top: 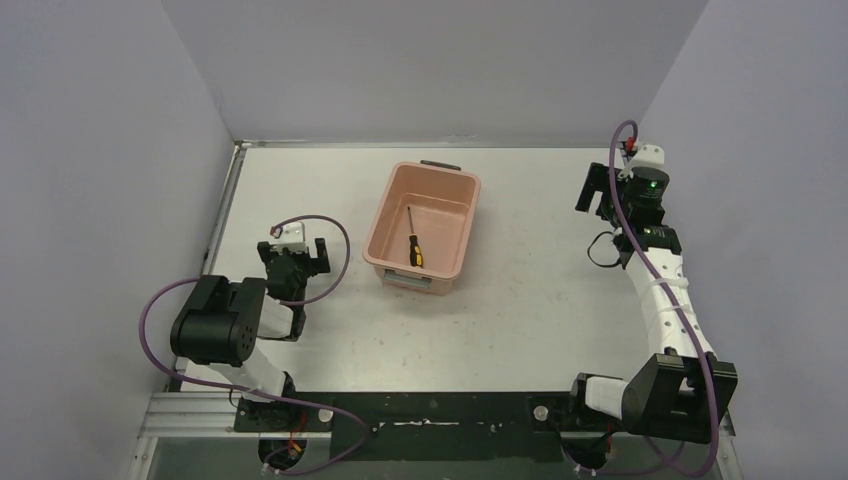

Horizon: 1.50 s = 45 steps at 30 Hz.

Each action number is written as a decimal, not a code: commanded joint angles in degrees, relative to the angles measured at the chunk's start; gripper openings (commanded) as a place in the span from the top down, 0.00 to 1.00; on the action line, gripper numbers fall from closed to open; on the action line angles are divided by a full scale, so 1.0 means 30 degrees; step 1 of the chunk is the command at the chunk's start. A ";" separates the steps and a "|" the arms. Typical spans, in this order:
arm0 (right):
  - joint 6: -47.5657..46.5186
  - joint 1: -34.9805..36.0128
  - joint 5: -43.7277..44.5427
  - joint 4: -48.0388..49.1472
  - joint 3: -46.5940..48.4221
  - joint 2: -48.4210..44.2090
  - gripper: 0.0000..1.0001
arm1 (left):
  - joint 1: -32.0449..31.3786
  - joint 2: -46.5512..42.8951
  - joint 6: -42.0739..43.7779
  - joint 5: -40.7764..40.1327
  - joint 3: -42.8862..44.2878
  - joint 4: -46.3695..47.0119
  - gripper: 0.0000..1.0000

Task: Put the screwdriver in the bin
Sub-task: Reset both arms

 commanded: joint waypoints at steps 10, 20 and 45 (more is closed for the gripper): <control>0.0805 0.0004 -0.0953 0.1250 0.0058 -0.0612 0.00 | 0.0024 -0.0279 -0.0035 0.0034 0.0043 0.0626 0.03; 0.2674 0.0074 -0.3074 0.1380 0.0489 0.0114 0.00 | 0.0024 -0.0281 -0.0033 0.0043 0.0043 0.0643 0.03; 0.3983 1.0916 0.2199 0.1275 0.3533 0.3022 0.00 | 0.0027 -0.0283 -0.0046 0.0044 0.0043 0.0654 0.03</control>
